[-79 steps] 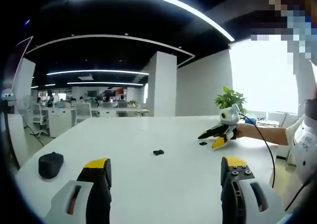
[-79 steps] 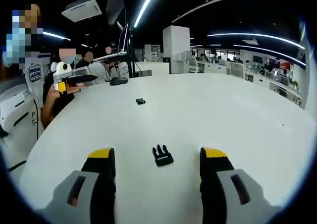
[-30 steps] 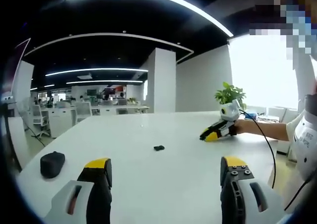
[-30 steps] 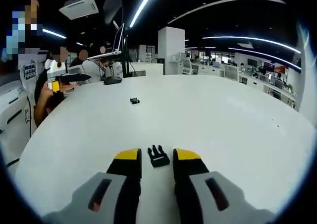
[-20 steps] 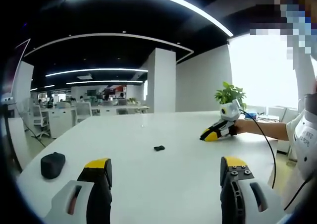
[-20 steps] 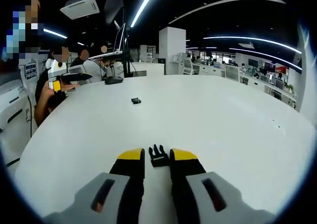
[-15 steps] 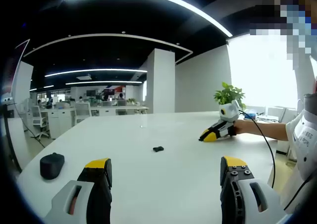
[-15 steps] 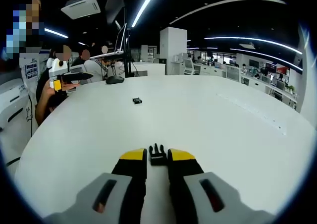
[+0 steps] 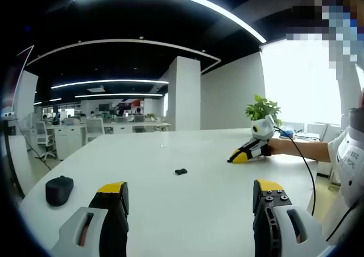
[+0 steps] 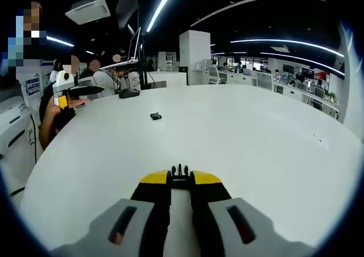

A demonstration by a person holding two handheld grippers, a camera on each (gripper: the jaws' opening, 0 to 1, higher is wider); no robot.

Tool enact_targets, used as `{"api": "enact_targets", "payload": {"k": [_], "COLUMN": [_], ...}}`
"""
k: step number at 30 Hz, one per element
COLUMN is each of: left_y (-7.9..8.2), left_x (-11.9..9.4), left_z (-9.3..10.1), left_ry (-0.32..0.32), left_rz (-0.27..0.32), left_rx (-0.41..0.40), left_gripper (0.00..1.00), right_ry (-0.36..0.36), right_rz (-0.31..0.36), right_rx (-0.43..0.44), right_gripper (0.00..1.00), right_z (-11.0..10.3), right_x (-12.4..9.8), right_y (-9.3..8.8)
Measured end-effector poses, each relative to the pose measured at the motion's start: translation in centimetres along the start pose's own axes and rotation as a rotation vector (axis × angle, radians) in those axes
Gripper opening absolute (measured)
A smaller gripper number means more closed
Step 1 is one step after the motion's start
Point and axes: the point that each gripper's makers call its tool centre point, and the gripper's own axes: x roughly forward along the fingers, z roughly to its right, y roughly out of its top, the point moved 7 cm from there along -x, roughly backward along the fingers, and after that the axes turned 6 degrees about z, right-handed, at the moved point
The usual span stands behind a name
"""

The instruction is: Snap the two parts of the plastic buckle together until the buckle closes and remains connected.

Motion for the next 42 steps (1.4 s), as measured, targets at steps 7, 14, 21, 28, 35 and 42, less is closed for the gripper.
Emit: {"api": "enact_targets", "payload": {"k": [7,14,21,28,35,42], "left_y": [-0.2,-0.2,-0.3,-0.5,-0.3,0.0], "left_x": [0.1,0.4,0.9,1.6,2.4,3.3], "left_z": [-0.1,0.2,0.5,0.4,0.3,-0.4], "left_ry": [0.0,-0.028,-0.033,-0.042,-0.058,-0.095], "left_rz": [-0.008,0.008,-0.003,-0.011,-0.006,0.034], "left_rx": [0.0,-0.03,-0.018,-0.023,-0.022,-0.038], "left_gripper": [0.92,0.92,0.92,0.9,0.89,0.87], "right_ry": [0.002,-0.017,-0.029,-0.025,-0.016,-0.001], "right_rz": [0.022,0.044,0.074,0.093,0.106,0.112], "right_rx": [0.028,0.001,-0.017,-0.002,0.003,0.001], "right_gripper": [0.12,0.12,0.12,0.12,0.12,0.12], "right_z": [-0.4,-0.7,-0.9,-1.1,-1.5,-2.1], "right_x": [-0.1,-0.5,-0.9,-1.0,-1.1,-1.3], "right_y": [0.5,1.3,2.1,2.3,2.6,2.5]}}
